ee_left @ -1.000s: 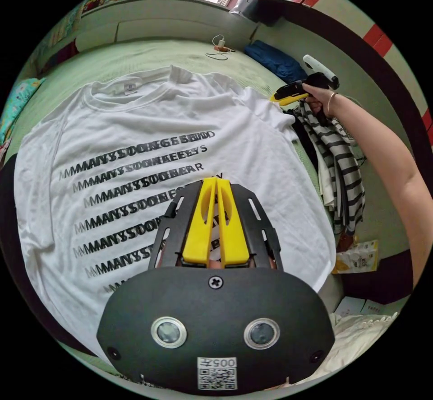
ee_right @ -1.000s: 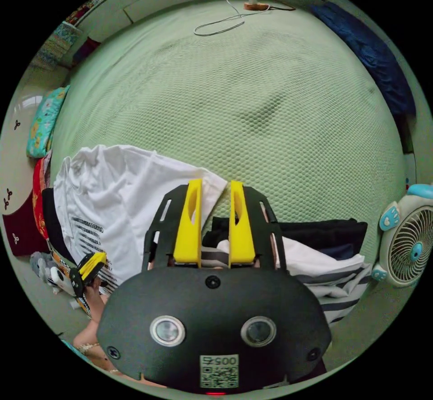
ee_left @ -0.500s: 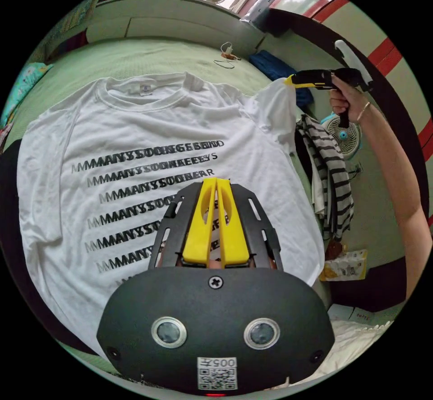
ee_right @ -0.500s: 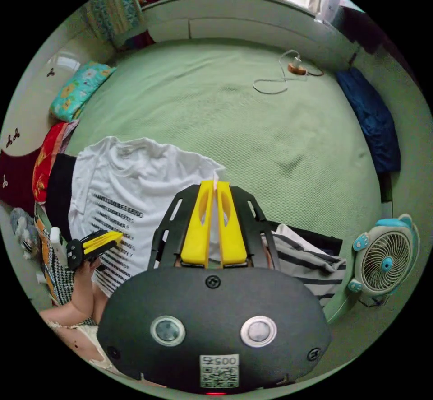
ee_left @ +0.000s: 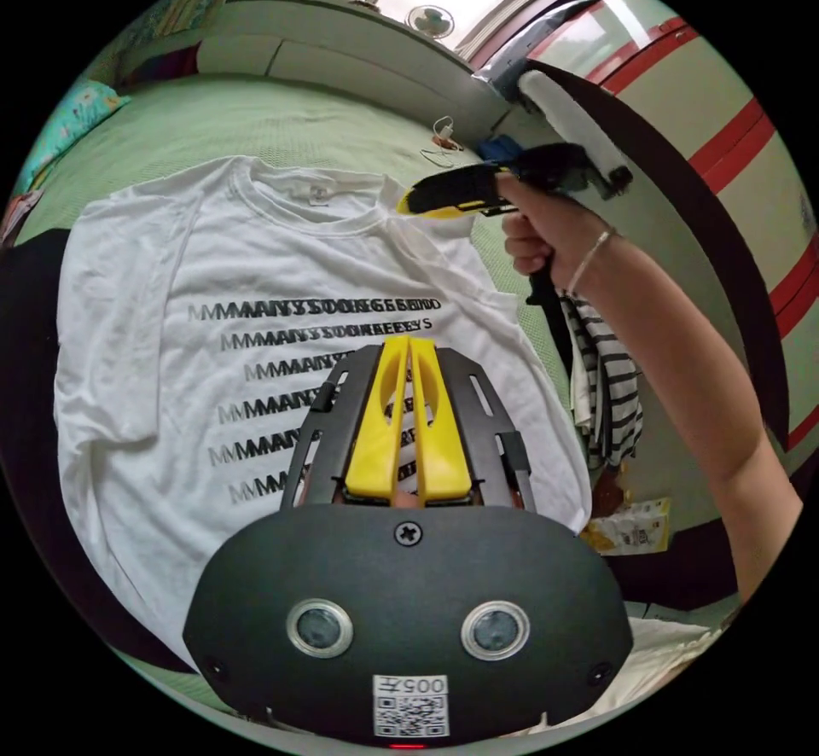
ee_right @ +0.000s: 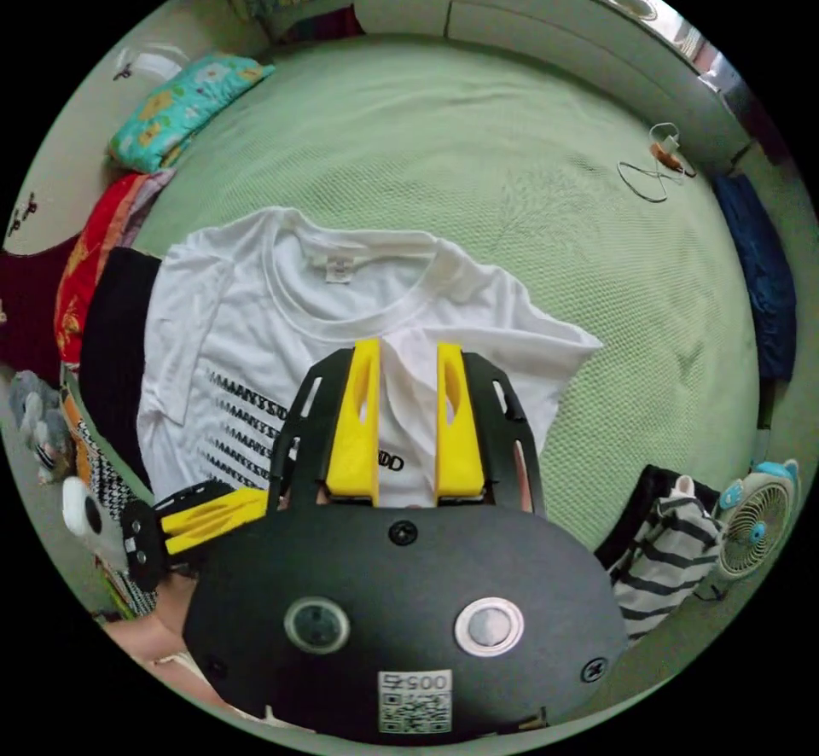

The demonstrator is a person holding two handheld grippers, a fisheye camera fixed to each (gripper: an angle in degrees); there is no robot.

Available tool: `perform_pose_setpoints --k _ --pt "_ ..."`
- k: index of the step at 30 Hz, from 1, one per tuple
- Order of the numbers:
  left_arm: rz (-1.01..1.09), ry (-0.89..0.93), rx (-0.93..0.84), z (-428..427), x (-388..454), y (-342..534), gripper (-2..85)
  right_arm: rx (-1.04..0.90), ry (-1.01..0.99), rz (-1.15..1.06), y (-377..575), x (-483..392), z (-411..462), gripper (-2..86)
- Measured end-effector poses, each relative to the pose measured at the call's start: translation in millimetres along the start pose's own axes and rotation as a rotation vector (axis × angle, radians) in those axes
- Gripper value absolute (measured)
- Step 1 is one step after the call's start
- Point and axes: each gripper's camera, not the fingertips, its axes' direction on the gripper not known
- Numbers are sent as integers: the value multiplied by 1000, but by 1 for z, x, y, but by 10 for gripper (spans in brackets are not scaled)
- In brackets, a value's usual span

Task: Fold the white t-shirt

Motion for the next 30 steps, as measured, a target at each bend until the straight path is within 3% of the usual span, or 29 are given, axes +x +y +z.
perform_pose_setpoints --k 4,14,19,23,26,30 --pt "-10 2 -10 1 -5 -2 -7 87 -124 -41 45 36 -43 100" --pt "26 -28 -33 3 1 -5 -6 -34 -95 48 110 89 -8 113" --pt "22 -22 -30 -2 -3 -7 -6 -40 -80 8 114 78 -4 3" --pt "11 -17 -28 -9 -8 -8 -7 17 -71 -108 126 52 -21 -2" --pt "7 -17 -28 -14 -10 -7 -7 28 -68 -214 138 25 -19 20" --pt "9 -22 -36 -20 -11 -7 -7 -148 -89 -305 146 8 15 123"
